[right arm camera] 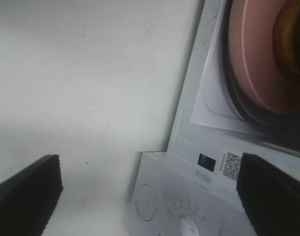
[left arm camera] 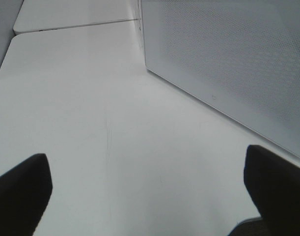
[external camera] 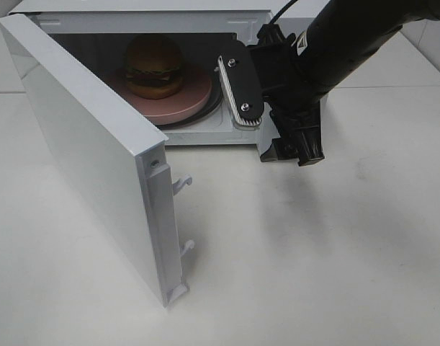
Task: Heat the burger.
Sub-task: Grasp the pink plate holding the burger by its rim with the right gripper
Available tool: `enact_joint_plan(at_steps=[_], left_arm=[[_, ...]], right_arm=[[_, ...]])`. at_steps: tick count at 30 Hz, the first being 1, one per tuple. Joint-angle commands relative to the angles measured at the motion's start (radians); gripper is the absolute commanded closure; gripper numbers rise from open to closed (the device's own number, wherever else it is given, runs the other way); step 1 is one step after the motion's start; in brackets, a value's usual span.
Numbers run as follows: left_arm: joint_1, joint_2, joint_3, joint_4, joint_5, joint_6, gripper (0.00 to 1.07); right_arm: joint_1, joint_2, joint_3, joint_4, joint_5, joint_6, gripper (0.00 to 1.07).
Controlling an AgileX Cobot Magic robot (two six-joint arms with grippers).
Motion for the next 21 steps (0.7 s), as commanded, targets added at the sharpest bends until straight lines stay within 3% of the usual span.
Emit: enact_joint_plan(at_steps=[1,21], left_arm=[[0.001,-0.016,0.003,-0.008,-0.008,-0.003,0.06],[0.001,-0.016,0.003,-0.008,-0.008,-0.003,0.06]], right_arm=[[0.006,-0.011,-0.009,-0.025,-0.063,0.006,0.13],[0.07,0.148,-0.144,-0.066,-0.15,0.04,0.18]])
